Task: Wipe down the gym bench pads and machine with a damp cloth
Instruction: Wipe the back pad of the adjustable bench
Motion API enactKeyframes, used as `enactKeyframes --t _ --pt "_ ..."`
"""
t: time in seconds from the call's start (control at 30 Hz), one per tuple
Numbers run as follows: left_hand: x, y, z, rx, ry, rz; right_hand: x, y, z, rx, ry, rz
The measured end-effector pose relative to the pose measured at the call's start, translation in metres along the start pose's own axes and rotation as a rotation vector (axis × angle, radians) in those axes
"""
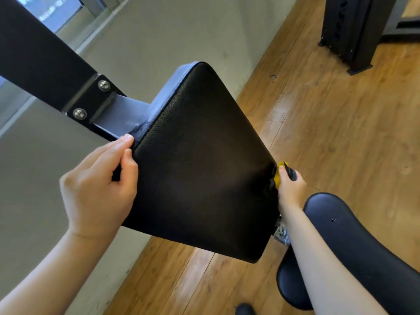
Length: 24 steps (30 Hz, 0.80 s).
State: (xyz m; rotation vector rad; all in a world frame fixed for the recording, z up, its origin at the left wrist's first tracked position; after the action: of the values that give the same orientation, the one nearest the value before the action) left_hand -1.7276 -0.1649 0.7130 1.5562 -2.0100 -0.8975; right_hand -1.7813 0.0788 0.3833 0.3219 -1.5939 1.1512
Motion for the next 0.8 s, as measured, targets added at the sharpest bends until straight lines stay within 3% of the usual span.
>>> enactKeyframes --t 0.2,0.3,0.37,0.43,0.57,0.7,0.8 --pt "-0.002 0.001 -0.001 0.006 0.022 -0.003 0.189 -0.081 0.08 0.157 0.19 -0.677" --pt "-0.003 0.001 -0.001 0.007 0.026 0.0 0.246 -0.11 0.102 0.061 0.103 -0.973" --pt "-0.003 0.001 0.0 0.006 0.022 0.001 0.248 -0.108 0.105 0.008 0.014 -1.035" --pt "-0.002 0.001 0.001 0.007 0.026 -0.001 0.22 -0.08 0.098 0.04 -0.079 -0.941" --pt "-0.003 0.0 0.001 -0.003 0.033 0.001 0.117 -0.012 0.06 0.068 -0.176 -0.552" --pt "-0.002 0.001 0.0 0.003 0.042 -0.002 0.028 0.018 0.023 -0.063 -0.233 -0.282" --pt "-0.002 0.0 0.0 0.005 0.05 -0.007 0.001 0.027 0.011 -0.128 -0.28 -0.166"
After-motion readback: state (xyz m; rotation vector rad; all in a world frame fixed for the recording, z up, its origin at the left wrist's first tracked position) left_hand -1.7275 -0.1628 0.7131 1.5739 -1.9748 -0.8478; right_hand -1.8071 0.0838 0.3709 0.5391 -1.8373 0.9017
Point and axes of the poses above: each hand's wrist, its own y-axis towards the middle knuckle, its own z-axis out of the palm, x = y × z, the point moved 6 cm from there along y, towards the middle knuckle
